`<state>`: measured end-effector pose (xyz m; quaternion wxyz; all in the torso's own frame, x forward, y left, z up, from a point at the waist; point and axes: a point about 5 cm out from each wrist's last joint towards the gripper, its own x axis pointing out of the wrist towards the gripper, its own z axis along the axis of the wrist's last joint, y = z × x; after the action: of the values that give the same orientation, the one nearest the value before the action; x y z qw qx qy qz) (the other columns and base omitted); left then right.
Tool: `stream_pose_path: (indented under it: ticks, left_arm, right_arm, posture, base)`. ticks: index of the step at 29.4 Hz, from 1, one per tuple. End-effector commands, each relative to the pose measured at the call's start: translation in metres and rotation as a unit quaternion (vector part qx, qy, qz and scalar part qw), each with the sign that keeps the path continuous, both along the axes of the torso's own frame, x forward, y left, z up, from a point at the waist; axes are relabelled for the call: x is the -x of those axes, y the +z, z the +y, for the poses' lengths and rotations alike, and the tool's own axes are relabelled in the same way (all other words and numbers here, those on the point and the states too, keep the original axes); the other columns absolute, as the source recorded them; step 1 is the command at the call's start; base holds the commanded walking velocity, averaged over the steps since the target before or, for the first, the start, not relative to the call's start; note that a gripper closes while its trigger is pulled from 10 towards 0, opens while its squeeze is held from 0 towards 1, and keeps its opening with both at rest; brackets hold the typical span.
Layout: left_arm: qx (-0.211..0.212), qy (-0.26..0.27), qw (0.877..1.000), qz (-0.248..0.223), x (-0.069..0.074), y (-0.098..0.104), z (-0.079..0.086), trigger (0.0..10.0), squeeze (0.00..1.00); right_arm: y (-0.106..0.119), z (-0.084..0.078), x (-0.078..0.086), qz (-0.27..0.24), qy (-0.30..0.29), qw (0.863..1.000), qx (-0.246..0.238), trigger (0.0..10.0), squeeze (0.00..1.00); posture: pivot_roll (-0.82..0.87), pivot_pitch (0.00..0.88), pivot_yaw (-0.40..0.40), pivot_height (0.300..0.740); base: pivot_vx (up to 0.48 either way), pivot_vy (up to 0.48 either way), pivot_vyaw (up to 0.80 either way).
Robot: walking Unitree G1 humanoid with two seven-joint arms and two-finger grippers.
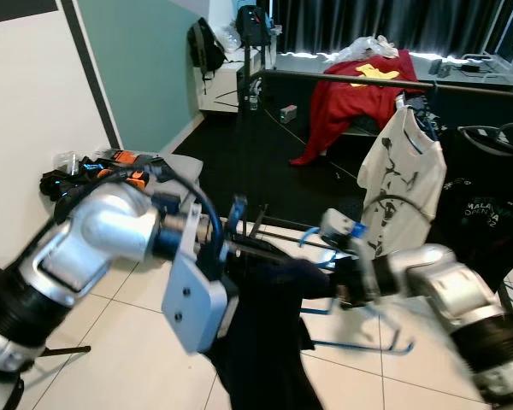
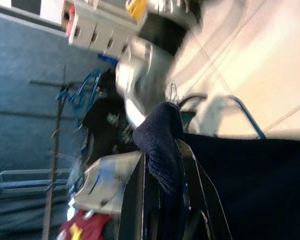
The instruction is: Hang hanger
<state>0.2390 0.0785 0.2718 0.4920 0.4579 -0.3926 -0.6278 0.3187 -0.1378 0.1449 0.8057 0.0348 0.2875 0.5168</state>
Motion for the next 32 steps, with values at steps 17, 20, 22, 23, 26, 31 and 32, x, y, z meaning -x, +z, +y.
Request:
stream_pose_path:
  ticks: [17,20,22,23,26,31,32]
  left_arm:
    - [0.014,0.066,0.998,0.001,-0.003,-0.013,0.007,10.0,0.0]
    - [0.034,0.124,0.992,-0.016,-0.017,-0.008,0.02,10.0,0.0]
    - [0.034,0.124,0.992,-0.016,-0.017,-0.008,0.02,10.0,0.0]
    - [0.034,0.124,0.992,-0.016,-0.017,-0.008,0.02,10.0,0.0]
    - [0.053,0.167,0.984,-0.028,-0.026,-0.004,0.028,10.0,0.0]
    - [0.118,0.223,0.968,-0.013,-0.035,-0.004,0.029,10.0,0.11]
    - [0.118,0.223,0.968,-0.013,-0.035,-0.004,0.029,10.0,0.11]
  right_arm:
    - [0.031,-0.009,-0.059,0.06,-0.398,0.901,-0.161,10.0,0.0]
    - [0.032,0.0,-0.057,0.065,-0.386,0.907,-0.152,10.0,0.0]
    - [0.032,0.0,-0.057,0.065,-0.386,0.907,-0.152,10.0,0.0]
    - [0.032,0.0,-0.057,0.065,-0.386,0.907,-0.152,10.0,0.0]
    - [0.032,0.007,-0.054,0.065,-0.378,0.912,-0.148,10.0,0.0]
    - [0.043,0.013,-0.057,-0.025,-0.377,0.917,-0.127,10.0,0.0]
    - [0.043,0.013,-0.057,-0.025,-0.377,0.917,-0.127,10.0,0.0]
  posture:
    - [-0.07,0.001,0.038,0.74]
    - [-0.08,0.006,0.034,0.74]
    - [-0.08,0.006,0.034,0.74]
    - [-0.08,0.006,0.034,0.74]
    - [-0.08,0.007,0.036,0.74]
    - [-0.07,0.003,0.025,0.74]
    - [-0.07,0.003,0.025,0.74]
  base:
    - [0.0,0.0,0.0]
    - [0.0,0.0,0.0]
    - [0.0,0.0,0.0]
    - [0.0,0.0,0.0]
    - [0.0,0.0,0.0]
    - [0.0,0.0,0.0]
    - [0.0,0.0,0.0]
